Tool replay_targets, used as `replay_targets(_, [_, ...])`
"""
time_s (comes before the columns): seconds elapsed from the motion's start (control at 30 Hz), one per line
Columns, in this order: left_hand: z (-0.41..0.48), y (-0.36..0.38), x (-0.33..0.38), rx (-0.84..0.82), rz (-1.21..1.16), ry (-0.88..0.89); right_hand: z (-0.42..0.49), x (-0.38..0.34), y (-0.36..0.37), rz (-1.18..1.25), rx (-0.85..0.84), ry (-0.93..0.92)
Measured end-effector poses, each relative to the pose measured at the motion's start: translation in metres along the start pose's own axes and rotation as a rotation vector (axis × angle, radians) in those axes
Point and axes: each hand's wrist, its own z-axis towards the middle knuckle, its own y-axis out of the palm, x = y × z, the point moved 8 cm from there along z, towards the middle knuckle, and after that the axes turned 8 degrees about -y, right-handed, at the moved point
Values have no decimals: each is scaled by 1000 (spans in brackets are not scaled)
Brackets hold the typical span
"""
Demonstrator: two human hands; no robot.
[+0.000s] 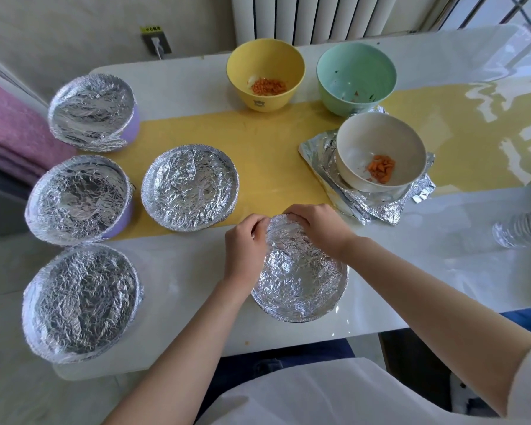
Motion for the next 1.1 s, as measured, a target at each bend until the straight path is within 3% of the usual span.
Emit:
replay_targets(0.13, [-7,2,-1,-2,39,-33,0,2,4,-46,-98,37])
replay_targets(0.3, [-15,4,-7,-41,154,-163,-23,7,-11,-15,93,104])
replay_targets(0.4, [-13,-2,4,-20,139,-56,-34,11,-12,13,136,107])
replay_targets(0.53, [-6,11,22,-120,169,178,-35,17,-5,56,129,137])
replay_targets(1.1, [3,14,20,-128,119,114,-18,14,-3,16,-66,176])
